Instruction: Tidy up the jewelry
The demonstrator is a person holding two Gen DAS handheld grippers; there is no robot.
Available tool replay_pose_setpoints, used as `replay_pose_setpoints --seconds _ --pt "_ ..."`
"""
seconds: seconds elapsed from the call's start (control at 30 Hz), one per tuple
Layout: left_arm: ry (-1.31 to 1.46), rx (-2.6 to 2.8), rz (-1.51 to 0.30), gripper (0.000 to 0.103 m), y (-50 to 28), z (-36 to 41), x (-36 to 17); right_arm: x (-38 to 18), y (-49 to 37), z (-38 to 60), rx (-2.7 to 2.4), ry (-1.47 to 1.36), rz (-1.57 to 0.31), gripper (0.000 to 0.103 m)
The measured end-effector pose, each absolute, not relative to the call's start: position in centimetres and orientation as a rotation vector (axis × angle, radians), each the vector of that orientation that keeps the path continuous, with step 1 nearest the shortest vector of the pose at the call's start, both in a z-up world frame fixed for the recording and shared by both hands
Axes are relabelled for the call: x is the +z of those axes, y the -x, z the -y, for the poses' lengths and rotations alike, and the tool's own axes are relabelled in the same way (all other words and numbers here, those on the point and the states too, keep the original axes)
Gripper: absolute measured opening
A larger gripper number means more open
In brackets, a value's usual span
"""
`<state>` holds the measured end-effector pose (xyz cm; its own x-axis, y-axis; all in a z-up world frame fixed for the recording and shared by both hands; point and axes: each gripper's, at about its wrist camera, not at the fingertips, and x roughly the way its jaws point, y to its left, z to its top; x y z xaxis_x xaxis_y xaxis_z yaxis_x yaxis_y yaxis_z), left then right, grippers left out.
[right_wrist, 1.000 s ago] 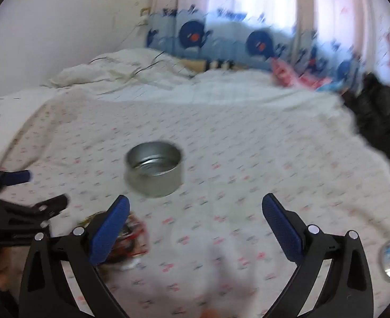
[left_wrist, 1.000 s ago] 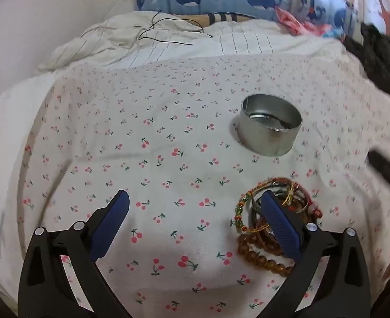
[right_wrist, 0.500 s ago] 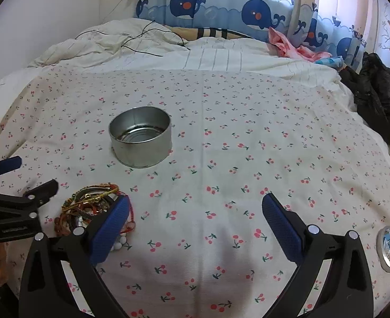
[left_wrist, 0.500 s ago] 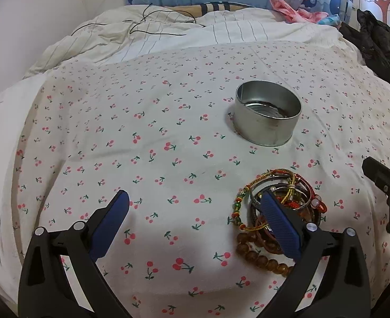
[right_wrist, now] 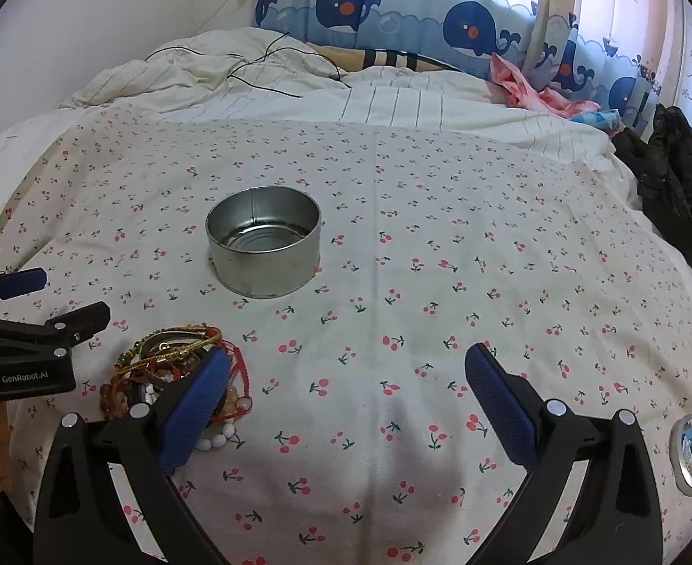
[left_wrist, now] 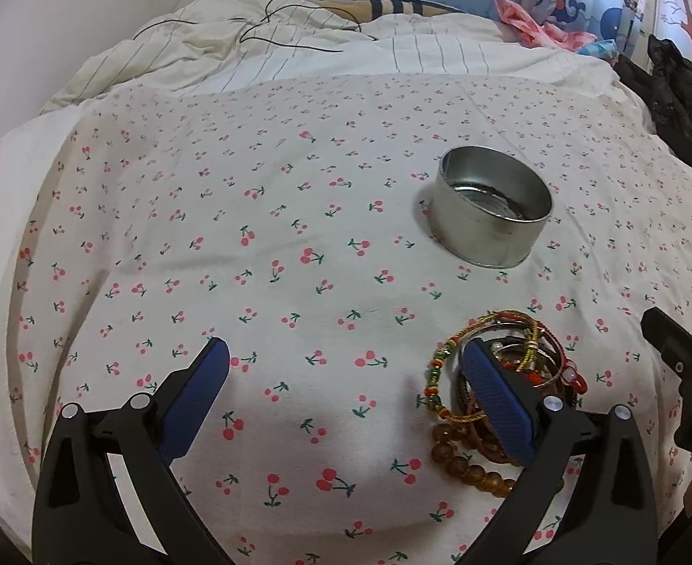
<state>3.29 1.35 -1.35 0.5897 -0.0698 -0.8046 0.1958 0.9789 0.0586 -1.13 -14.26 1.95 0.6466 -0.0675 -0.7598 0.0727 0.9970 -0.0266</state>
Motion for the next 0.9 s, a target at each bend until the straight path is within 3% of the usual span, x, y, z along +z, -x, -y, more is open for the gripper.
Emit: replay_pose_setpoints --seconds 0.9 --pt "-0.187 -0.133 -0.924 0.096 -3.7 -1.3 -1.1 2.3 0.5 15.7 -0.158 -0.006 -0.858 0.096"
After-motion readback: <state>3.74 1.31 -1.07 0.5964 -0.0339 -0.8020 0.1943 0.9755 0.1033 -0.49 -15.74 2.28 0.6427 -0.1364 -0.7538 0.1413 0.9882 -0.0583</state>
